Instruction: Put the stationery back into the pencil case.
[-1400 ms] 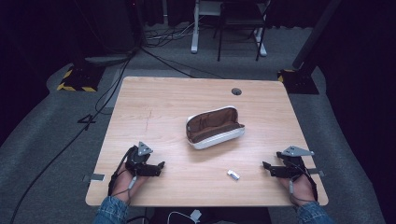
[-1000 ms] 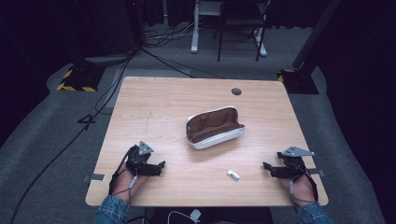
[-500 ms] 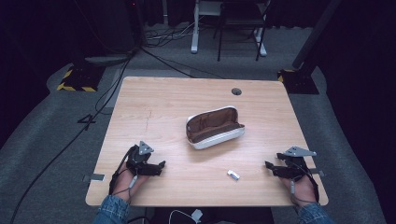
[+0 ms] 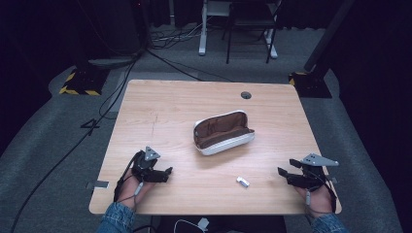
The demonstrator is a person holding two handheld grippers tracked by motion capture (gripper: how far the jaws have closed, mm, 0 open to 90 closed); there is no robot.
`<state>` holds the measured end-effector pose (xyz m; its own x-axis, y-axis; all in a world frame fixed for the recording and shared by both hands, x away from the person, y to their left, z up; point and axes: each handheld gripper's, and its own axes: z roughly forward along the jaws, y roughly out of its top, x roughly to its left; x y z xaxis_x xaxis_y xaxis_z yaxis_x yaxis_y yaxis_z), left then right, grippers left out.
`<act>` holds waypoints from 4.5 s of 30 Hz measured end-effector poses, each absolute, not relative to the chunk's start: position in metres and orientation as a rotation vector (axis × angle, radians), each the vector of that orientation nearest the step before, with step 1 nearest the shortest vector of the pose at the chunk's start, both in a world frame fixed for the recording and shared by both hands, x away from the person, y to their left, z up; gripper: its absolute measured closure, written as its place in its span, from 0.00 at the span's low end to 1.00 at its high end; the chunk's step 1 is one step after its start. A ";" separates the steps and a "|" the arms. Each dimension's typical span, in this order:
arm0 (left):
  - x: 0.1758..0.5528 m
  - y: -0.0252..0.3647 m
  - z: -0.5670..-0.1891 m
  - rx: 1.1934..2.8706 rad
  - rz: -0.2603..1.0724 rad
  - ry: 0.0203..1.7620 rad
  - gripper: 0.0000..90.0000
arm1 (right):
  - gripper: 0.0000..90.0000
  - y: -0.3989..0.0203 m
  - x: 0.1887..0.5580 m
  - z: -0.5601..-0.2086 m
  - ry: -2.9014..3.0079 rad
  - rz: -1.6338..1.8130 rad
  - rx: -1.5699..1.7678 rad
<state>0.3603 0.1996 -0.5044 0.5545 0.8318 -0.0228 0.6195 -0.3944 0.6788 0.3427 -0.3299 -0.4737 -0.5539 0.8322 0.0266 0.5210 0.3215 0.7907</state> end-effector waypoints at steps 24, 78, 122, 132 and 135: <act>0.362 0.199 -0.504 2.150 0.431 1.156 0.11 | 0.47 -0.280 0.317 -0.456 2.306 1.247 1.025; 0.362 0.199 -0.504 2.148 0.430 1.156 0.11 | 0.81 -0.218 0.321 -0.496 2.562 1.089 0.856; 0.362 0.199 -0.505 2.147 0.431 1.157 0.11 | 0.82 -0.225 0.336 -0.420 2.349 1.345 0.817; 0.362 0.199 -0.505 2.147 0.431 1.158 0.11 | 0.82 -0.214 0.358 -0.401 2.317 1.378 0.813; 0.362 0.199 -0.505 2.147 0.431 1.157 0.11 | 0.82 -0.210 0.366 -0.396 2.307 1.381 0.817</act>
<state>0.3617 0.1987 -0.5045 0.5560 0.8310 -0.0186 0.6165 -0.3972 0.6799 0.3662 -0.2105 -0.3961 -0.7811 0.6243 0.0111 0.3046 0.3655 0.8796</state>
